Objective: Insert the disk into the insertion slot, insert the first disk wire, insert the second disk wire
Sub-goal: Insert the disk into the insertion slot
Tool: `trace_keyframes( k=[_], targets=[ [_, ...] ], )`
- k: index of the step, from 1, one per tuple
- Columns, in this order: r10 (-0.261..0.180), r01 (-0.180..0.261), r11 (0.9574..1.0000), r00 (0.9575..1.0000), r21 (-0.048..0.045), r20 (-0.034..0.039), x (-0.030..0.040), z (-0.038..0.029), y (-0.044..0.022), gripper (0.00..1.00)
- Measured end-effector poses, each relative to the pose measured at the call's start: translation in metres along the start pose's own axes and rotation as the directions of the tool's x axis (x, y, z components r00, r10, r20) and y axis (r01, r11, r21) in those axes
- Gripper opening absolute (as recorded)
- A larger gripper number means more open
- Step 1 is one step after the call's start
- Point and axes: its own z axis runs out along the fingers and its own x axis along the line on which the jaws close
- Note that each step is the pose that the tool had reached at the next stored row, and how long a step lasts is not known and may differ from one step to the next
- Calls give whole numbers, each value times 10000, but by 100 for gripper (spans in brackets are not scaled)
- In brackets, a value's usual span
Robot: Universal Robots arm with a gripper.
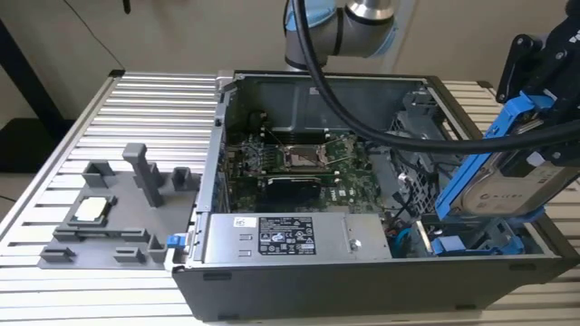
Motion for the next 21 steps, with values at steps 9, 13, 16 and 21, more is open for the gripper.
trace_keyframes(
  k=[9,13,16,21],
  targets=[
    [-136,136,9999,9999,44,1,-2,113,-8,33],
    [-220,219,9997,9997,75,50,-1,155,-9,33],
    [-220,220,9997,9997,76,74,-2,178,-11,33],
    [-224,223,9997,9997,75,102,-4,233,-16,33]
  ],
)
